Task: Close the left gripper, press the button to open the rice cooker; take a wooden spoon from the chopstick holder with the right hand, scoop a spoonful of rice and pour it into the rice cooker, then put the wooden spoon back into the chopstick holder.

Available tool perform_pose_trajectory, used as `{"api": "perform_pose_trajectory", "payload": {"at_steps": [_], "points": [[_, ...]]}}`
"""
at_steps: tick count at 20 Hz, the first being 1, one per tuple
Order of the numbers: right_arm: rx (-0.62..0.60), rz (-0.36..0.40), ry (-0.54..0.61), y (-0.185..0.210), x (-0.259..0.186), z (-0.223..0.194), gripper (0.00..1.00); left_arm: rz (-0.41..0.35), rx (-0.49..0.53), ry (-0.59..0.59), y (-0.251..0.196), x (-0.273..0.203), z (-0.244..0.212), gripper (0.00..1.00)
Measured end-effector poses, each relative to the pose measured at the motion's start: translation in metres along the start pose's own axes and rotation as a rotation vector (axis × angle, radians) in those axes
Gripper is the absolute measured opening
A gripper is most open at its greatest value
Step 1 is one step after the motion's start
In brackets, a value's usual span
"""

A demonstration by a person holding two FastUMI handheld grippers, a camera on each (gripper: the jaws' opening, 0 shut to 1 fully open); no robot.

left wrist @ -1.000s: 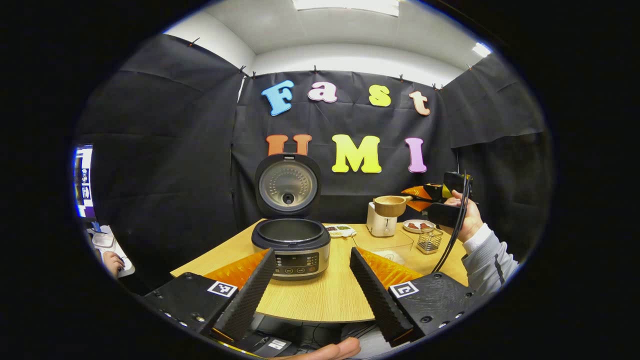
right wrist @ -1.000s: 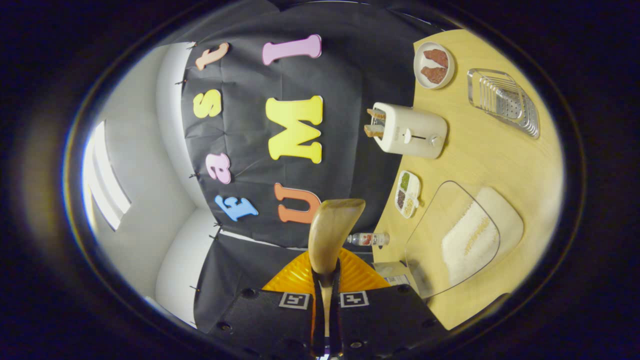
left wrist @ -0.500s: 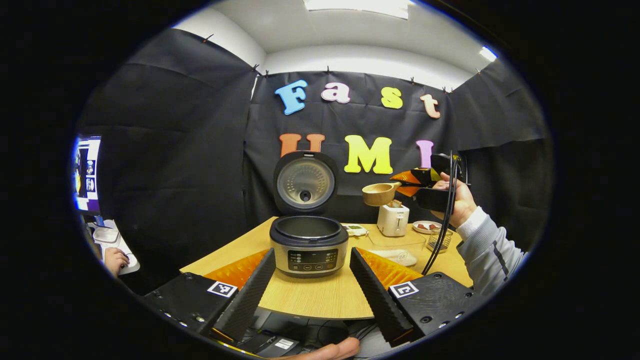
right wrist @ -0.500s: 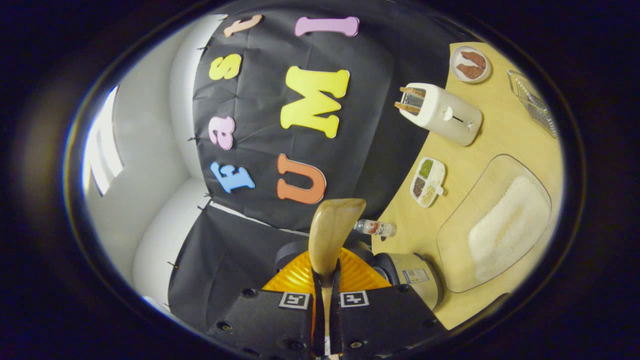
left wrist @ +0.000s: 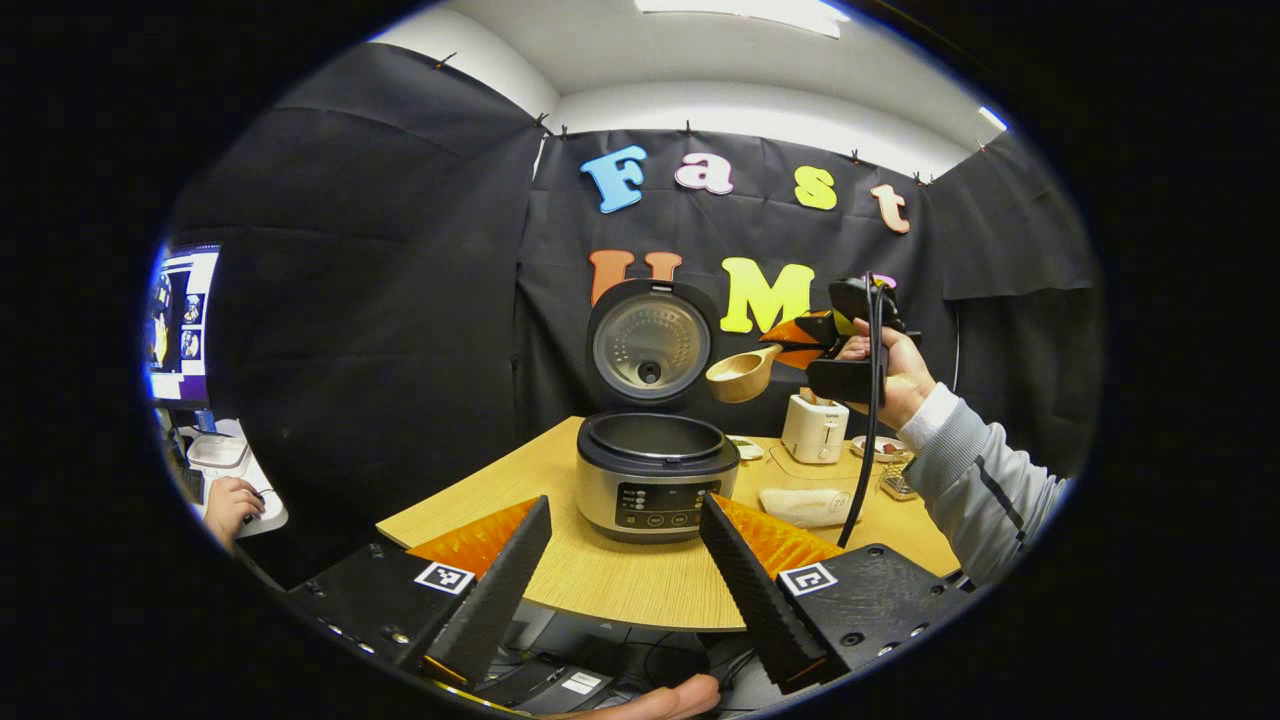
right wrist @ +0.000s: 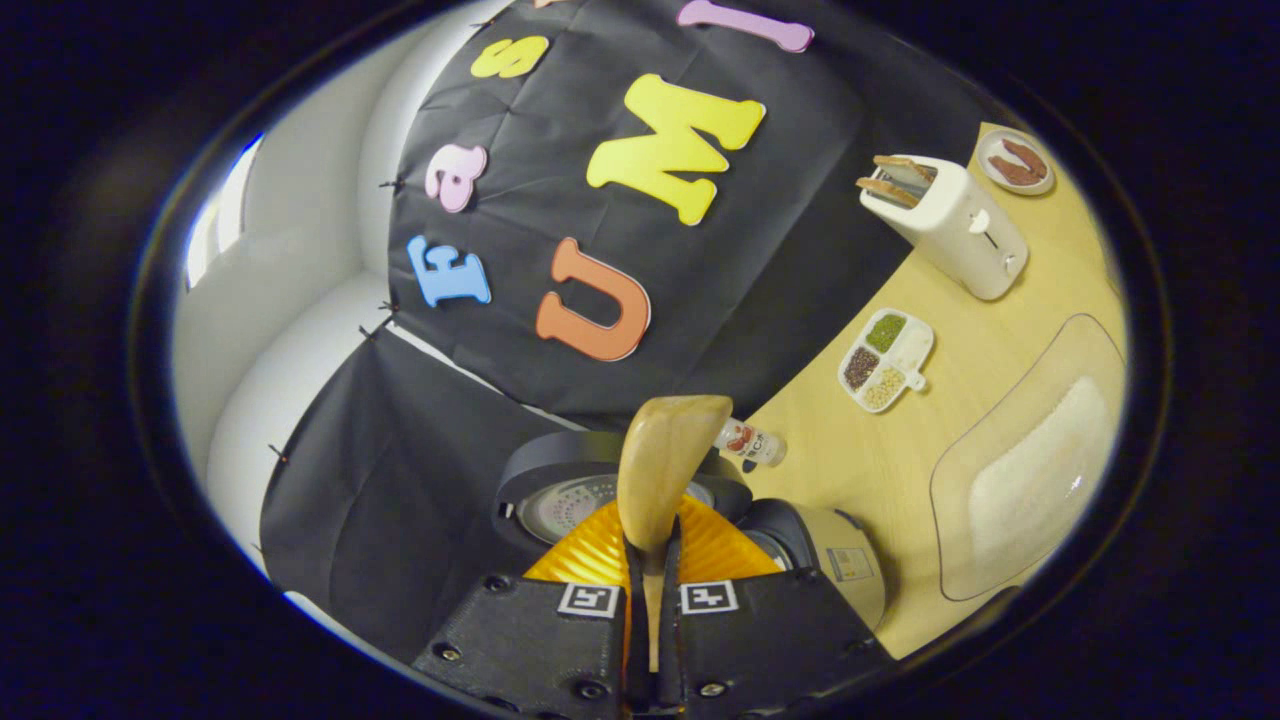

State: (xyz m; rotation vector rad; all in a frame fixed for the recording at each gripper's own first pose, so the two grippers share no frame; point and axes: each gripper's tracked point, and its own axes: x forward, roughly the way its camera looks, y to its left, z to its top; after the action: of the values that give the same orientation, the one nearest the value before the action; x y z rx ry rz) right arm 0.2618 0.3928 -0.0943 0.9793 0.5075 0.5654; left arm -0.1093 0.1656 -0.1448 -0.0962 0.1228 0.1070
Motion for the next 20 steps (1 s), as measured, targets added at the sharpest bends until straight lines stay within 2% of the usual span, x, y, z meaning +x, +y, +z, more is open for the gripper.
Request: {"api": "perform_pose_trajectory", "payload": {"at_steps": [5, 8, 15, 20], "points": [[-0.13, -0.048, 0.02, 0.001, 0.026, -0.019, 0.09, 0.018, -0.004, 0.011, 0.009, 0.005, -0.003, 0.95], [-0.249, -0.091, 0.024, -0.002, 0.032, -0.029, 0.08, 0.016, -0.007, 0.013, 0.007, 0.007, -0.006, 0.95], [-0.639, -0.142, -0.005, 0.011, 0.049, -0.049, 0.09, 0.008, -0.008, 0.012, 0.005, 0.006, -0.008, 0.96], [-0.93, -0.148, -0.011, 0.026, 0.053, -0.067, 0.09, 0.008, -0.005, 0.005, 0.008, 0.002, -0.007, 0.96]]}}
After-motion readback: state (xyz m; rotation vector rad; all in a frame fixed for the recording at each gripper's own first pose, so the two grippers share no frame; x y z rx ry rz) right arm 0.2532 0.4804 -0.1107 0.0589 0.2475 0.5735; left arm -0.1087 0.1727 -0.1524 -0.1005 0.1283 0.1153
